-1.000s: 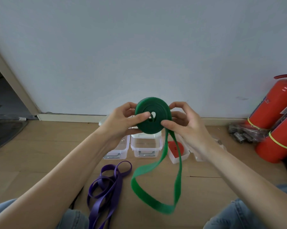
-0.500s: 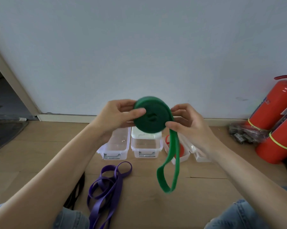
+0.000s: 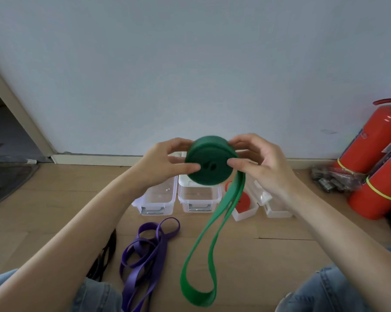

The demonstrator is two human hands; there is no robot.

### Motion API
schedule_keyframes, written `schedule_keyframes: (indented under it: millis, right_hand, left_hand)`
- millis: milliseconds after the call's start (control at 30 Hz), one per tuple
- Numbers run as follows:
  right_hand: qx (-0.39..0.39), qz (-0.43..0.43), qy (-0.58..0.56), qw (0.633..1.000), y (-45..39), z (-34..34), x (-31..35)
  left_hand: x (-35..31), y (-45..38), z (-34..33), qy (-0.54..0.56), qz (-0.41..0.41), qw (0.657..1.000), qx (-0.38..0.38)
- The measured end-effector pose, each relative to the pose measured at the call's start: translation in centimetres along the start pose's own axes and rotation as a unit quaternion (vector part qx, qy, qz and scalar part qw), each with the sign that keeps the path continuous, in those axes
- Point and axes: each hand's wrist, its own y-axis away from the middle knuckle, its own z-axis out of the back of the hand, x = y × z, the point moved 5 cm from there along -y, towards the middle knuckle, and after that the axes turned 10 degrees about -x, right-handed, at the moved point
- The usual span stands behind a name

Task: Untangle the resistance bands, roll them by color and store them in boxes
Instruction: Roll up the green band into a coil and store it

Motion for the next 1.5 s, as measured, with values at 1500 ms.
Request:
schedule_keyframes:
  millis: [1500]
  right_hand:
    - [0.006, 0.008, 0.016, 1.0, 0.4, -1.4, -0.6]
  left_hand:
    - [0.2, 0.8, -2.5, 0.035, 0.036, 0.999, 0.012]
